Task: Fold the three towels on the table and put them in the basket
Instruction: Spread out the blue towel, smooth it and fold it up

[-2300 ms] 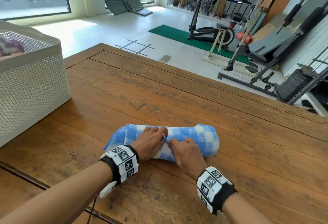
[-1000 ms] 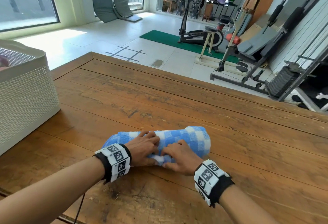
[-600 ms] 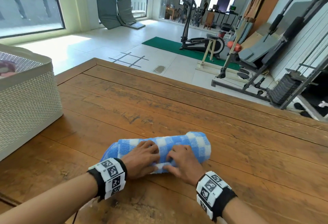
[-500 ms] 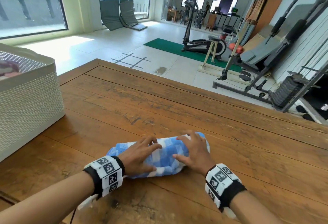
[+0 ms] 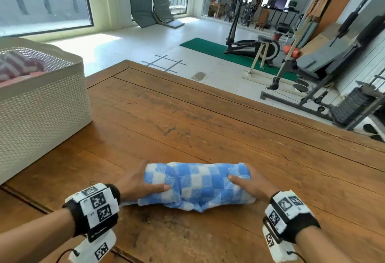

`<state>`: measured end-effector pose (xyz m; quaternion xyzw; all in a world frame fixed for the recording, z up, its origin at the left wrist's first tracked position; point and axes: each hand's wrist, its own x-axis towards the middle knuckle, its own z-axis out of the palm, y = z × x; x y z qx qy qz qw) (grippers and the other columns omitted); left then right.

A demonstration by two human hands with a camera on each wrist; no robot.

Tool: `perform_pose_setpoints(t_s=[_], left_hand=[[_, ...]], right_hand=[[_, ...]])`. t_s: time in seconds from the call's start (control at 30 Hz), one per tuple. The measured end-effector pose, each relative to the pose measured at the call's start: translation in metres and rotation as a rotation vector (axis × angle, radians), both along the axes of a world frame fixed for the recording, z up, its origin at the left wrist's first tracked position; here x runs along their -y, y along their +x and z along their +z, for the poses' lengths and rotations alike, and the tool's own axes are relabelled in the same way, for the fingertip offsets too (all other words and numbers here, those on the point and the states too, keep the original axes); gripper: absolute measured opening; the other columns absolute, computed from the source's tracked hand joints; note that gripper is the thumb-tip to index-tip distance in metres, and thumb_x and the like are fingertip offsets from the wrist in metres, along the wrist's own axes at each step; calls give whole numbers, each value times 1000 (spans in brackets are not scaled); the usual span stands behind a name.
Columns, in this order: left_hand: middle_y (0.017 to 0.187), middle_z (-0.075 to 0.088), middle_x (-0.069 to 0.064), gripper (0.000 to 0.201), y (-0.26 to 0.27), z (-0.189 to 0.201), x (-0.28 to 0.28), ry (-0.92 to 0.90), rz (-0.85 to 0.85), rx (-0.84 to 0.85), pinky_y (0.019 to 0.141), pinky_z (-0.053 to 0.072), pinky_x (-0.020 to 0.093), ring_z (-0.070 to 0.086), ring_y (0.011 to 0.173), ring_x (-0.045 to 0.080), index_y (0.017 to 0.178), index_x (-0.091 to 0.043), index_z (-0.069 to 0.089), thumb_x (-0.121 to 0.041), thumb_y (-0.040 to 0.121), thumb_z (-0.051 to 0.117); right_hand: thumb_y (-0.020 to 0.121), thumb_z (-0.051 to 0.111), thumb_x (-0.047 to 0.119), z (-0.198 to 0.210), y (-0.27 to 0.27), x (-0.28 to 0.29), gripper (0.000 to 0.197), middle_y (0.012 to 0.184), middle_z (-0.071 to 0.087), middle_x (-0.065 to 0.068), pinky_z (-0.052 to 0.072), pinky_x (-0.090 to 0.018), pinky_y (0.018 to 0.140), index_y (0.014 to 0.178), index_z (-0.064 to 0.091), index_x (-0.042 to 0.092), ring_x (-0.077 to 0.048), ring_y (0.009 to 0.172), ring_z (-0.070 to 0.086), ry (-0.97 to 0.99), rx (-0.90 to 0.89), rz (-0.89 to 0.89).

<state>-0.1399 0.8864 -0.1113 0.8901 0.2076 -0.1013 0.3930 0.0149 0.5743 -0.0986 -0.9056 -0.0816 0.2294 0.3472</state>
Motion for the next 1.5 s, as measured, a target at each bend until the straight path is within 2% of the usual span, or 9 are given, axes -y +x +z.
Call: perform_pose_setpoints(t_s=[0.17,0.33,0.57,0.7,0.87,0.97,1.07,1.33,1.5], left_hand=[[98,62,-9,49,-11,6,-5,-185,39,84,64,48,10,61,79,-5,104,-35,49,-34,68,83],[95,69,2,61,-29,35,-42,-205,169,240,62,57,23,69,79,9,109,-21,53,-26,61,89],[94,69,-4,63,-83,154,-135,-27,317,582,63,56,21,68,81,8,110,-23,52,-32,57,86],[100,68,-4,64,-128,209,-198,-21,410,711,63,56,18,70,82,5,116,-22,49,-21,62,84],[98,66,-7,78,-188,246,-289,150,525,707,71,59,29,67,84,7,114,-26,50,-55,52,86],[100,67,-3,86,-215,250,-341,142,573,645,74,59,38,68,87,15,113,-28,49,-67,42,79],[100,68,0,75,-227,242,-381,88,589,571,71,60,35,69,84,14,112,-24,49,-53,53,84],[107,63,-6,65,-220,193,-439,-24,402,161,85,56,39,64,98,16,113,-25,40,-45,66,81],[112,60,-8,67,-220,187,-444,160,177,-30,88,51,35,59,100,12,112,-31,37,-57,65,77]], right_hand=[[79,76,30,-11,-14,-5,54,104,70,-2,56,-40,85,124,48,18,-16,91,70,230,-61,-31],[81,75,15,30,-21,-48,54,99,70,-1,57,-26,64,127,48,19,-9,80,71,401,29,9],[83,72,19,154,-8,-184,49,112,64,-5,59,-45,79,123,47,34,-22,95,69,568,167,273],[82,73,21,214,-12,-287,53,112,62,-3,58,-34,81,128,47,23,-19,98,66,611,329,380],[81,73,18,260,-31,-429,58,115,60,-9,59,-37,72,131,43,14,-24,96,66,651,289,534],[80,74,19,266,-40,-510,60,116,60,-12,60,-39,72,131,43,12,-28,97,66,580,258,599],[80,76,20,259,-43,-578,57,114,60,-14,58,-44,78,126,45,9,-29,96,65,442,294,628],[81,72,32,231,-56,-670,55,118,58,-10,46,-35,88,125,47,10,-25,102,56,-201,503,778],[72,78,34,226,-63,-681,47,101,60,-3,42,-26,64,108,51,18,-20,86,56,-525,546,779]])
